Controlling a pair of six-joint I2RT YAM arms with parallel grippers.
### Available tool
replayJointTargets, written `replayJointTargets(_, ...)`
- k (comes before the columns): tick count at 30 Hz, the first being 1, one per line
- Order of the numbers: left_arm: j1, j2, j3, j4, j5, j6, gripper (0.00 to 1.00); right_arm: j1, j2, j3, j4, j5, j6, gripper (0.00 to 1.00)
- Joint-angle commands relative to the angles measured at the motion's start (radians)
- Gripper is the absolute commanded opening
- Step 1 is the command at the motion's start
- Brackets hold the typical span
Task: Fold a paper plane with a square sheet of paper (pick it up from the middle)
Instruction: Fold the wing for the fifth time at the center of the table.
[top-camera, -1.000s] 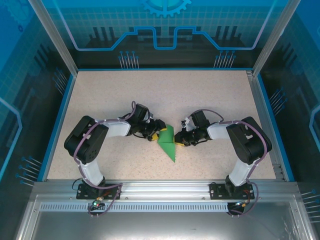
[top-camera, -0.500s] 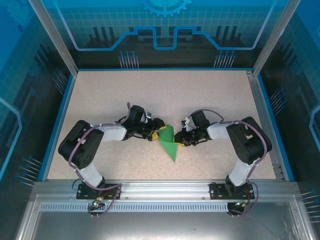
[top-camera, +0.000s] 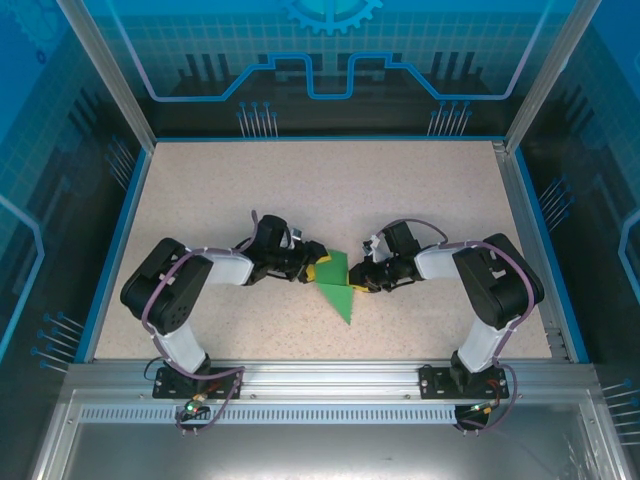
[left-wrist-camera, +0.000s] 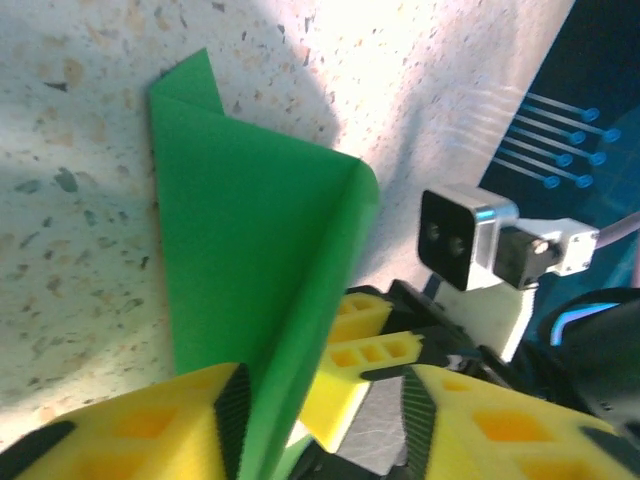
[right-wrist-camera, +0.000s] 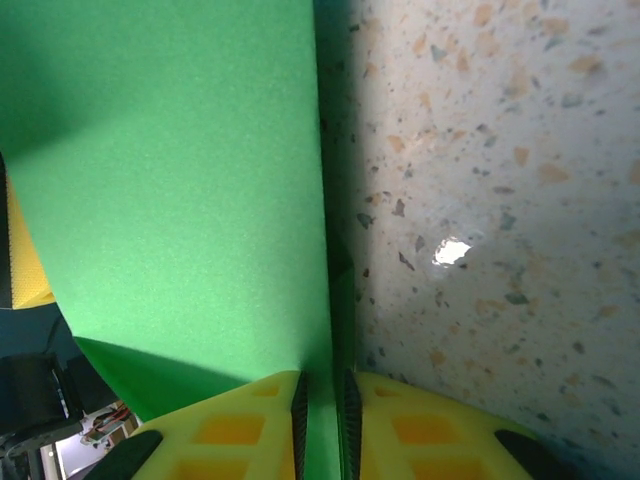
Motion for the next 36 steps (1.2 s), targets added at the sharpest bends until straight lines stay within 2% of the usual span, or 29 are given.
replayJointTargets(1, 0.004, -0.010, 0.062, -0.150, -0.016, 0.095, 0.37, -0.014, 0.069, -0.040, -0.036, 0.175, 0.007, 0.22)
replayJointTargets(5, 0.000, 0.000, 0.082, -0.192, -0.036, 0.113, 0.30, -0.019, -0.034, -0.020, -0.088, 0.183, -0.003, 0.25)
replayJointTargets(9, -0.010, 0.007, 0.098, -0.214, -0.068, 0.112, 0.16, -0.028, -0.164, 0.010, -0.192, 0.241, -0.042, 0.30)
replayJointTargets(12, -0.021, 0.011, 0.107, -0.226, -0.091, 0.108, 0.07, -0.031, -0.259, 0.017, -0.267, 0.315, -0.071, 0.39)
replayJointTargets(20, -0.044, -0.024, 0.091, -0.252, -0.197, 0.068, 0.00, -0.005, -0.535, -0.103, -0.231, 0.385, -0.118, 0.63)
replayJointTargets(23, -0.046, -0.034, 0.088, -0.261, -0.217, 0.063, 0.01, 0.085, -0.607, -0.134, -0.214, 0.454, -0.192, 0.63)
replayJointTargets(27, -0.047, -0.045, 0.086, -0.272, -0.234, 0.056, 0.01, 0.335, -0.669, -0.167, -0.156, 0.673, -0.323, 0.63)
replayJointTargets(30, -0.048, -0.045, 0.090, -0.274, -0.235, 0.055, 0.01, 0.493, -0.659, -0.173, -0.126, 0.855, -0.394, 0.63)
replayJointTargets(36, -0.060, -0.041, 0.107, -0.270, -0.220, 0.057, 0.05, 0.687, -0.549, -0.170, -0.042, 1.111, -0.575, 0.62)
